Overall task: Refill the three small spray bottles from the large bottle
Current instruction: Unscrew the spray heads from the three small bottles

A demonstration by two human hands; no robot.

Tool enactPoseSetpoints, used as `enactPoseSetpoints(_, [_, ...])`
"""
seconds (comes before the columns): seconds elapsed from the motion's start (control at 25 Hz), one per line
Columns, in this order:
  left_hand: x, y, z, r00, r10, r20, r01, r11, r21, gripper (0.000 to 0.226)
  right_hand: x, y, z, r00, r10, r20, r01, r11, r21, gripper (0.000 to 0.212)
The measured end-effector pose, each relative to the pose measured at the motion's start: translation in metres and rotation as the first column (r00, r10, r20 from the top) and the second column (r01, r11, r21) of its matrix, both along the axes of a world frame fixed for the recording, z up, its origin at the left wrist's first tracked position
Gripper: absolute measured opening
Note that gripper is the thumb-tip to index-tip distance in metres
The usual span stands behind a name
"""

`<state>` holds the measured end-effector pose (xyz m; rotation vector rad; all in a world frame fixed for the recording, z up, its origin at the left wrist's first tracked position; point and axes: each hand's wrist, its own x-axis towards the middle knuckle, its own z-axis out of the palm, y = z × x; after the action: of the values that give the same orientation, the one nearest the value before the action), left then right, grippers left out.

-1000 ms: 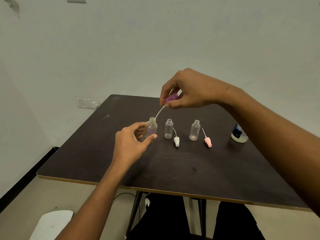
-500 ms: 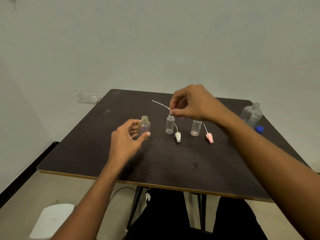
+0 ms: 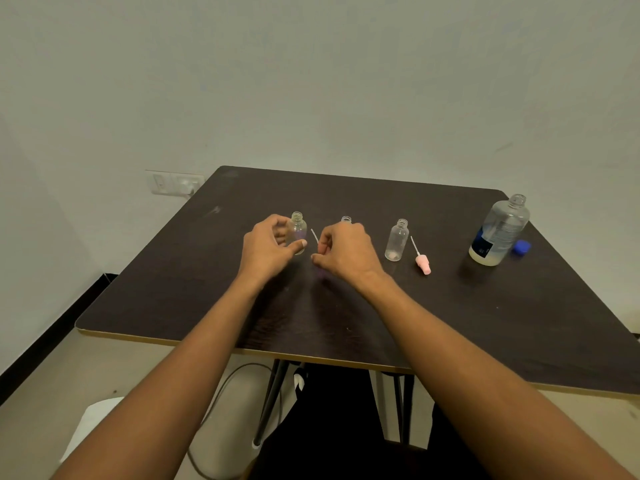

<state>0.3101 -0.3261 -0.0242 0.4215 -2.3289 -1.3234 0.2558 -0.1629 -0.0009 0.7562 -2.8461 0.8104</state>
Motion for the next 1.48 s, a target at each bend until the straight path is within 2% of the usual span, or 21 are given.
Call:
enactPoseSetpoints(0.2, [-0.017, -0.005, -0.007, 0.996, -0.033, 0.080, 0.035, 0.999, -0.022, 0.047, -0.001, -0.022, -0.017, 0.999, -0.039, -0.009, 0.040, 0.999, 0.032, 0.008])
enactPoseSetpoints(0.4, [-0.023, -0.008, -0.010, 0.992, -0.063, 0.109, 0.068, 0.997, -0.035, 0.040, -0.004, -0.031, -0.021, 0.996, -0.073, -0.060, 0.078, 0.993, 0.085, 0.014])
enactPoseSetpoints(0.56, [-0.025, -0.008, -0.013, 0.992, -0.054, 0.111, 0.059, 0.997, -0.048, 0.044, -0.003, -0.032, -0.023, 0.988, -0.101, -0.113, 0.116, 0.984, 0.134, 0.024])
enactPoseSetpoints(0.88, [-0.023, -0.006, -0.011, 0.990, -0.051, 0.132, 0.058, 0.997, -0.046, 0.051, -0.001, -0.028, -0.021, 0.989, -0.095, -0.112, 0.108, 0.987, 0.117, 0.025])
enactPoseSetpoints(1.48, [-0.014, -0.014, -0.012, 0.996, -0.053, 0.073, 0.057, 0.997, -0.051, 0.059, 0.002, -0.011, -0.018, 0.995, -0.071, -0.065, 0.073, 0.997, 0.027, 0.027])
